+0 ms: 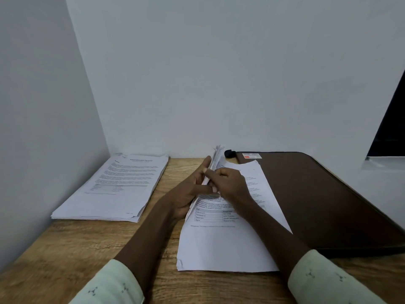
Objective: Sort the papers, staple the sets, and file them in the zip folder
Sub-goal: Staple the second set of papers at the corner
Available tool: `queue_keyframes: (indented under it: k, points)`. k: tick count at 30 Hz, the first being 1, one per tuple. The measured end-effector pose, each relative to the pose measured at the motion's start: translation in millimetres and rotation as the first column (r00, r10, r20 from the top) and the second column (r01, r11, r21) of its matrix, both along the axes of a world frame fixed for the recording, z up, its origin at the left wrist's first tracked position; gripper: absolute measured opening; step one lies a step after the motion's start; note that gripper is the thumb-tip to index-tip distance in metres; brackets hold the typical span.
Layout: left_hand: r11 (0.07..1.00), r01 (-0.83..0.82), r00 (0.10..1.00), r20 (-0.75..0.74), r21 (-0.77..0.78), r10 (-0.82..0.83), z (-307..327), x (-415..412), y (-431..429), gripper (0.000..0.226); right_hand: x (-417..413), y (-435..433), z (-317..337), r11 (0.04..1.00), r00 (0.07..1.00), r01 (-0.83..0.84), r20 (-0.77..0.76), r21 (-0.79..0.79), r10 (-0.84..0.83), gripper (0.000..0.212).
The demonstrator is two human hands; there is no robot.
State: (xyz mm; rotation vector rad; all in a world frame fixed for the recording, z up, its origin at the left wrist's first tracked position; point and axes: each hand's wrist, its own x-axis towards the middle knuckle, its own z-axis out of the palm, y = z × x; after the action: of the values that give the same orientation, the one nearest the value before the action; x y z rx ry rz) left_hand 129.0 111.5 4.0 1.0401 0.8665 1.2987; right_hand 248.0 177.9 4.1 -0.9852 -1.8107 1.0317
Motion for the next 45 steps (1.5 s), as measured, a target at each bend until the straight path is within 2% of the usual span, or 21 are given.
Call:
queue_keyframes:
  k: [4, 9, 12, 15, 19, 24, 26, 28, 30, 32, 34, 35, 38, 40, 42, 45]
  points:
    - [0.997, -0.071, 0.997, 0.012, -0.005, 0.071, 0.0, -8.7, 1.8, 0.098, 2.2, 2.5, -1.0, 0.997, 0.999, -0.027, -0.048, -0.067, 0.024, 0.025]
    - [0.989, -0.148, 0.989, -0.025, 0.028, 0.148, -0.1, -8.7, -1.5, 0.067, 0.5, 4.2, -3.2, 0.994, 0.996, 0.008, -0.087, -0.106, -0.017, 0.023]
    - [0.982, -0.185, 0.980, -0.071, 0.038, 0.188, 1.1, -9.3, 0.2, 0.058, 1.4, 3.5, -0.4, 0.993, 0.991, -0.009, -0.132, -0.116, -0.007, 0.026]
    - [0.976, -0.216, 0.976, 0.039, -0.025, 0.216, -3.1, -16.5, 2.5, 0.055, 2.3, 4.6, -0.3, 0.989, 0.987, -0.016, -0.163, -0.145, -0.008, 0.031]
    - [0.960, -0.261, 0.935, 0.221, -0.099, 0.277, -11.7, -31.2, 5.1, 0.059, 3.3, 8.7, -3.6, 0.980, 0.972, 0.008, -0.228, -0.200, -0.055, 0.014]
    - [0.958, -0.270, 0.928, 0.240, -0.099, 0.286, -10.6, -28.6, 4.1, 0.054, 2.6, 6.9, -4.9, 0.983, 0.963, 0.023, -0.260, -0.185, -0.071, 0.029]
    - [0.955, -0.282, 0.923, 0.244, -0.096, 0.298, -9.7, -27.4, 3.3, 0.052, 1.9, 6.7, -6.8, 0.989, 0.960, 0.075, -0.258, -0.127, -0.106, 0.046]
    - [0.953, -0.292, 0.927, 0.218, -0.086, 0.304, -7.9, -25.8, 2.4, 0.044, 2.1, 3.7, -7.2, 0.988, 0.959, 0.155, -0.242, 0.022, -0.145, 0.065]
    - [0.951, -0.297, 0.933, 0.183, -0.090, 0.309, -6.5, -22.6, 0.7, 0.035, 2.6, -0.5, -7.0, 0.967, 0.961, 0.191, -0.235, 0.170, -0.148, 0.075]
    - [0.953, -0.290, 0.937, 0.174, -0.092, 0.302, -7.0, -20.9, -0.4, 0.030, 3.3, -2.5, -8.4, 0.947, 0.967, 0.187, -0.217, 0.262, -0.131, 0.060]
    - [0.962, -0.261, 0.946, 0.178, -0.078, 0.271, -8.4, -21.1, -0.5, 0.033, 1.0, -2.1, -11.6, 0.931, 0.982, 0.175, -0.127, 0.319, -0.141, 0.026]
    - [0.969, -0.239, 0.955, 0.167, -0.064, 0.246, -8.9, -21.2, -0.2, 0.036, -0.4, -2.7, -11.2, 0.941, 0.985, 0.164, -0.095, 0.296, -0.142, 0.012]
    - [0.983, -0.177, 0.981, 0.073, -0.058, 0.181, -9.1, -19.3, 2.2, 0.033, -2.9, -4.5, -6.1, 0.993, 0.990, 0.105, -0.100, 0.059, -0.099, 0.033]
    - [0.985, -0.160, 0.986, 0.042, -0.060, 0.162, -10.2, -18.7, 3.7, 0.024, -0.9, -5.1, -2.1, 0.995, 0.984, 0.091, -0.146, -0.046, -0.097, 0.030]
    - [0.988, -0.149, 0.988, 0.038, -0.050, 0.151, -11.0, -18.8, 3.9, 0.022, 0.4, -1.2, -2.9, 0.990, 0.980, 0.106, -0.158, -0.089, -0.119, 0.017]
    - [0.983, -0.180, 0.983, 0.039, -0.026, 0.181, -11.5, -19.0, 5.1, 0.030, -1.4, 2.0, -5.1, 0.985, 0.979, 0.123, -0.147, -0.121, -0.140, 0.021]
